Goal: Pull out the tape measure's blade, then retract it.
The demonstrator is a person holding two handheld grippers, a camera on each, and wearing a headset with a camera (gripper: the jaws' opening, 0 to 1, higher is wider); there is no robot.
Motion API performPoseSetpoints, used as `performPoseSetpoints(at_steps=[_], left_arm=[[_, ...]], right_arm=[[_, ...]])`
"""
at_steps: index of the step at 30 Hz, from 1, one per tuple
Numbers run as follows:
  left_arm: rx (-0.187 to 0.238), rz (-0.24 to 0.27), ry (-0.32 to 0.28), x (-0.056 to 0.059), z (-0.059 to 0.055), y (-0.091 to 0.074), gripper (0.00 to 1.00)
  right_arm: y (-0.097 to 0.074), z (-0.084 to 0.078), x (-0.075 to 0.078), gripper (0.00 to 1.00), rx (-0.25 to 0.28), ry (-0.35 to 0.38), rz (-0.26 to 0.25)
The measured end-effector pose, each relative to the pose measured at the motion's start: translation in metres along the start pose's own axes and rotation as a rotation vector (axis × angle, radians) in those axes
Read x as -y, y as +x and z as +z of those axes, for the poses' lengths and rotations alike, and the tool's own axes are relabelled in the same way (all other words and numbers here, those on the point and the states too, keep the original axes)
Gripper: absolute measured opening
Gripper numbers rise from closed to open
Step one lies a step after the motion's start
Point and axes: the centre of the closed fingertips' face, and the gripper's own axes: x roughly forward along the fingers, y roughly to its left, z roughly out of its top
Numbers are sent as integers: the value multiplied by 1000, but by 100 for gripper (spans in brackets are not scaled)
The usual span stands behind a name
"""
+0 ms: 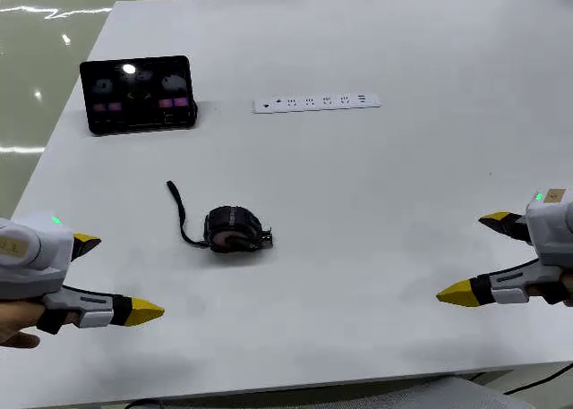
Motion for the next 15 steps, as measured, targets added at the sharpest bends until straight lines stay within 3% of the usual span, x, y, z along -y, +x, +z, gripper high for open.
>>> performPoseSetpoints(at_steps=[6, 9, 11, 15], left_arm=[[0, -37, 43, -1, 12, 13, 99], [-21, -59, 51, 1, 14, 20, 99], [-40, -67, 109, 1, 16, 24, 99], [-51, -84, 158, 2, 24, 31, 99]], right_arm=[[13, 11, -2, 99, 0, -17, 31], [19, 15, -3, 99, -9, -53, 39], [23, 23, -4, 99, 16, -104, 44], [32, 31, -5, 99, 18, -129, 58]])
